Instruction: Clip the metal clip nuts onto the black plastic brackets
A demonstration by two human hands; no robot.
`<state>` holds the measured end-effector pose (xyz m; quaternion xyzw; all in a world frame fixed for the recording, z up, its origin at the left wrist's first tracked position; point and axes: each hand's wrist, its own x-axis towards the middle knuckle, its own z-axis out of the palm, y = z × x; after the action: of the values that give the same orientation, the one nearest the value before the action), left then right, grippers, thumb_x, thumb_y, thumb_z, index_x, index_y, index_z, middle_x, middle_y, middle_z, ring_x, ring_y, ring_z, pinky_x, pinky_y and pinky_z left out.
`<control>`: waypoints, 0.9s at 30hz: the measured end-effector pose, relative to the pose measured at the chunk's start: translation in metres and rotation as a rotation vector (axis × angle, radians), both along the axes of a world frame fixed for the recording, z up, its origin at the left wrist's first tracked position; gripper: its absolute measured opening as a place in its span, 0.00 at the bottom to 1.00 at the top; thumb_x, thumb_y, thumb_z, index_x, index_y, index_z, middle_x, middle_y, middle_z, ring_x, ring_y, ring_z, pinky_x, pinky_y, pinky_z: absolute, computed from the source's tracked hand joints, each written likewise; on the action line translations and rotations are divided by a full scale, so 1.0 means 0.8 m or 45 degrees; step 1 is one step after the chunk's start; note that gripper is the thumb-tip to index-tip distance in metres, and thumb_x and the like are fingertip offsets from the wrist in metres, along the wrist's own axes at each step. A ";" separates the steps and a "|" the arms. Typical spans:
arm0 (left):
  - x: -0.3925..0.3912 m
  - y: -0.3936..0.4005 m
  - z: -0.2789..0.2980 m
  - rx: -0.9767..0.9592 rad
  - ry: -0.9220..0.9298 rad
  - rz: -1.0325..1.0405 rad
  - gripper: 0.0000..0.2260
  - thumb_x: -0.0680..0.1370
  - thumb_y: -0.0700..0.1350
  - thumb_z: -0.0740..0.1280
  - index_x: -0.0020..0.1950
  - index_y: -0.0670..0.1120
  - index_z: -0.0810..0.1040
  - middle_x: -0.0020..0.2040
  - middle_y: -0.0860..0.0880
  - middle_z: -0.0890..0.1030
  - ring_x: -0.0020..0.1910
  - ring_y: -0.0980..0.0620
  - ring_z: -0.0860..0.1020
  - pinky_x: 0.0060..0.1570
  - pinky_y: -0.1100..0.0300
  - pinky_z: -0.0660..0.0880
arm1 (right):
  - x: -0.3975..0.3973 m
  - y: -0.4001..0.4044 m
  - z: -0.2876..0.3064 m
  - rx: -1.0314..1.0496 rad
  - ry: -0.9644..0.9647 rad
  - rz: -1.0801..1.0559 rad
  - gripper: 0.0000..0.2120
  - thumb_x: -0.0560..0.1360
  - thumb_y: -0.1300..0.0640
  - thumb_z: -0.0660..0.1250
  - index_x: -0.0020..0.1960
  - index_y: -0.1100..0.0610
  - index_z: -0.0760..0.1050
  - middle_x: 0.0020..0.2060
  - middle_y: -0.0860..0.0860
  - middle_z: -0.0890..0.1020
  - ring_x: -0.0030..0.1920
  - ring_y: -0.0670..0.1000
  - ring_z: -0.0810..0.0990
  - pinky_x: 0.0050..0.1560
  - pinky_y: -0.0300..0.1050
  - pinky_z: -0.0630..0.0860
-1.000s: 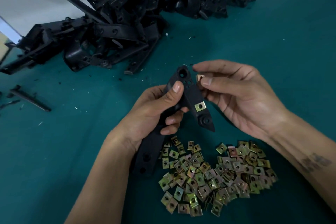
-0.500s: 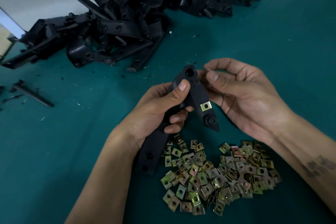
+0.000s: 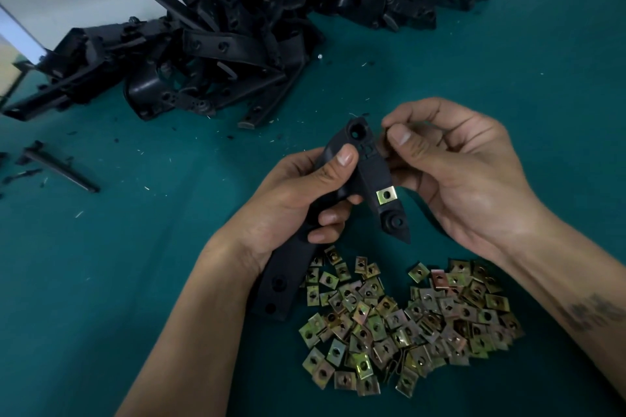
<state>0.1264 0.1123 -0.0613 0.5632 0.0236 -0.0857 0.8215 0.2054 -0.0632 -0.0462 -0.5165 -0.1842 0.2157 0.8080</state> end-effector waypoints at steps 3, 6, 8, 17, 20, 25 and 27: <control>0.000 0.000 0.000 -0.004 0.000 0.004 0.16 0.78 0.53 0.68 0.52 0.39 0.76 0.39 0.46 0.75 0.26 0.57 0.66 0.21 0.67 0.63 | 0.003 -0.003 0.000 -0.072 -0.090 -0.021 0.06 0.72 0.62 0.70 0.47 0.57 0.85 0.39 0.57 0.83 0.39 0.54 0.80 0.39 0.44 0.78; 0.000 0.000 0.000 -0.008 0.001 -0.005 0.15 0.78 0.53 0.68 0.49 0.40 0.77 0.38 0.47 0.76 0.26 0.58 0.67 0.21 0.67 0.64 | 0.005 -0.006 0.000 -0.116 -0.137 -0.010 0.09 0.73 0.63 0.68 0.48 0.57 0.87 0.39 0.58 0.83 0.37 0.52 0.78 0.37 0.40 0.76; 0.000 0.000 0.000 -0.002 -0.001 -0.011 0.15 0.78 0.53 0.67 0.49 0.40 0.77 0.39 0.46 0.75 0.26 0.57 0.67 0.21 0.67 0.63 | 0.006 -0.008 0.002 -0.098 -0.122 0.026 0.09 0.72 0.64 0.69 0.50 0.60 0.85 0.37 0.56 0.83 0.35 0.51 0.79 0.34 0.39 0.76; 0.001 0.000 -0.001 0.000 -0.003 -0.010 0.15 0.78 0.53 0.68 0.50 0.40 0.76 0.38 0.46 0.75 0.26 0.57 0.66 0.21 0.67 0.63 | 0.004 -0.009 0.006 -0.054 -0.048 0.067 0.06 0.68 0.63 0.73 0.45 0.61 0.83 0.38 0.56 0.84 0.36 0.51 0.80 0.37 0.41 0.76; 0.002 0.001 -0.002 0.004 -0.005 -0.017 0.16 0.78 0.53 0.67 0.51 0.39 0.76 0.38 0.46 0.75 0.26 0.57 0.67 0.21 0.67 0.64 | 0.001 -0.004 0.003 -0.048 -0.041 0.039 0.06 0.67 0.63 0.73 0.44 0.60 0.84 0.39 0.56 0.85 0.38 0.52 0.81 0.41 0.42 0.78; 0.001 0.001 -0.001 -0.002 -0.001 0.000 0.20 0.79 0.52 0.67 0.56 0.34 0.75 0.39 0.45 0.75 0.26 0.57 0.66 0.21 0.67 0.63 | 0.000 -0.005 0.008 -0.058 -0.046 -0.016 0.10 0.66 0.65 0.74 0.48 0.62 0.82 0.36 0.55 0.85 0.34 0.50 0.82 0.36 0.38 0.79; 0.001 0.000 -0.001 0.014 -0.004 0.004 0.18 0.79 0.52 0.67 0.56 0.37 0.76 0.39 0.45 0.75 0.27 0.57 0.66 0.21 0.67 0.63 | 0.002 -0.007 0.009 -0.074 -0.021 -0.047 0.09 0.65 0.65 0.75 0.46 0.64 0.82 0.35 0.56 0.85 0.32 0.50 0.82 0.35 0.37 0.78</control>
<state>0.1275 0.1124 -0.0622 0.5680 0.0237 -0.0831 0.8185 0.2066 -0.0689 -0.0389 -0.5447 -0.1750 0.2017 0.7950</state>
